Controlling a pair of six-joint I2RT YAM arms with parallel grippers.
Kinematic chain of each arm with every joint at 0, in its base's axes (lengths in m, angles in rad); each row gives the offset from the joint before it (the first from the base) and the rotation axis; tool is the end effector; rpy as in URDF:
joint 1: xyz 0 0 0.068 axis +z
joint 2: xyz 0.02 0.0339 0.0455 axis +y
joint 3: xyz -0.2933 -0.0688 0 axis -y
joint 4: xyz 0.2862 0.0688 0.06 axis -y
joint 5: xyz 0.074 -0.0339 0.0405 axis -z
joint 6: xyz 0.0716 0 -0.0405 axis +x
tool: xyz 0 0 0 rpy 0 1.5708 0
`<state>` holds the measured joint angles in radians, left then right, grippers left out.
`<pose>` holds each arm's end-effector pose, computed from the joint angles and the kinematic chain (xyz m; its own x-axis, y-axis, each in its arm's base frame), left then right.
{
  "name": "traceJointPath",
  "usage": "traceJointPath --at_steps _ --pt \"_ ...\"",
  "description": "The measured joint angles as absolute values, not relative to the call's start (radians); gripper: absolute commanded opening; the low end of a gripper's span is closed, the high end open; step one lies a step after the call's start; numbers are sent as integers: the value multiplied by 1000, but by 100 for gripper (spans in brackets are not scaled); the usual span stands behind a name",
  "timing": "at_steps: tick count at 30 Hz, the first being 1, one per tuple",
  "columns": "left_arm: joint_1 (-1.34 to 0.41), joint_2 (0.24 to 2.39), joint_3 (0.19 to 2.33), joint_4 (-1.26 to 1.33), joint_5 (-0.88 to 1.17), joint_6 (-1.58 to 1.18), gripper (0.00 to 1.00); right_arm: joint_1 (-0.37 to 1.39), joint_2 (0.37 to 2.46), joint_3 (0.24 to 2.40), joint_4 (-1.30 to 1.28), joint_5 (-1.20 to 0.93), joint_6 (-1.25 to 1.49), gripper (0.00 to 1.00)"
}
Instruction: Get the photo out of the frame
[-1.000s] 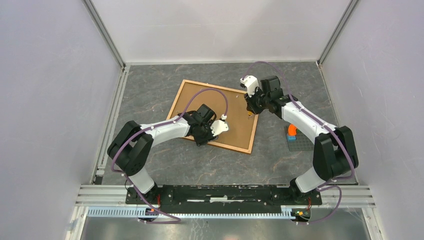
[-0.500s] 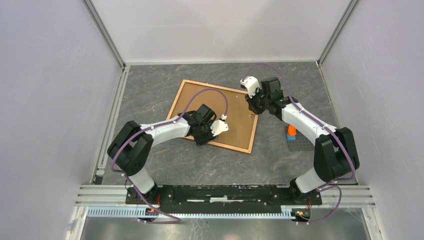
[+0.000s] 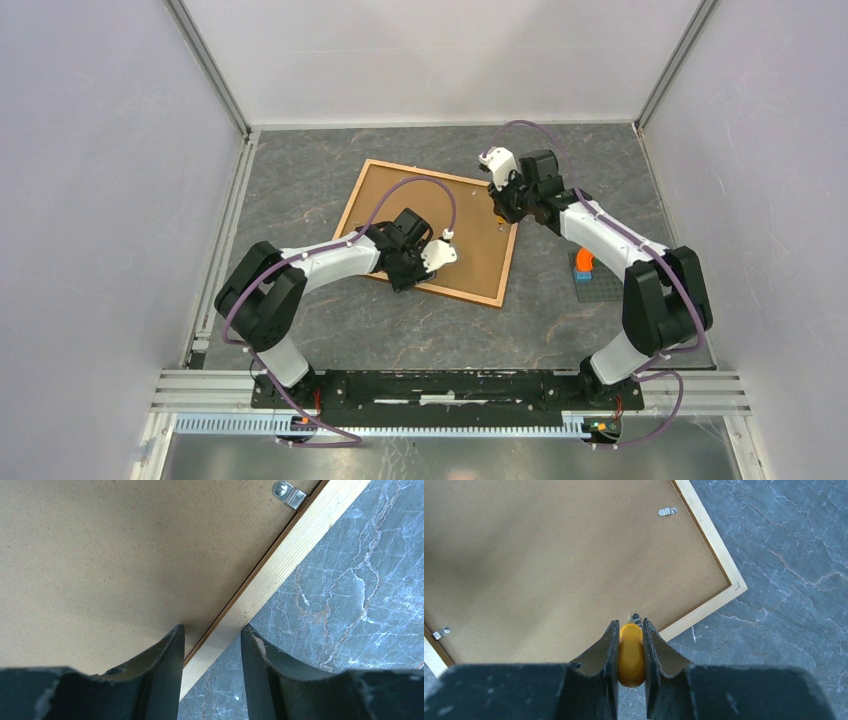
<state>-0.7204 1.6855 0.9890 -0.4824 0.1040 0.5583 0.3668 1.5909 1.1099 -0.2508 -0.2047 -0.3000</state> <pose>0.2710 -0.2477 0.1331 -0.2257 0.8992 -0.3748 0.9497 0.2888 0.1210 0.3818 0.1623 0.2312 -0.4504 -0.4830 -0.7509 -0.6547 0.7505 -0.0901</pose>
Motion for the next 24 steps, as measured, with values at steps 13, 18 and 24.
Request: traceJointPath --at_steps 13,18,24 --pt "-780 1786 1136 -616 57 452 13 306 1546 1188 -359 -337 -275 0" --pt "-841 1896 1293 -619 84 300 13 190 1532 1237 -373 -359 -258 0" --pt "-859 1956 1394 -672 255 196 61 126 1528 1264 -407 -366 -257 0"
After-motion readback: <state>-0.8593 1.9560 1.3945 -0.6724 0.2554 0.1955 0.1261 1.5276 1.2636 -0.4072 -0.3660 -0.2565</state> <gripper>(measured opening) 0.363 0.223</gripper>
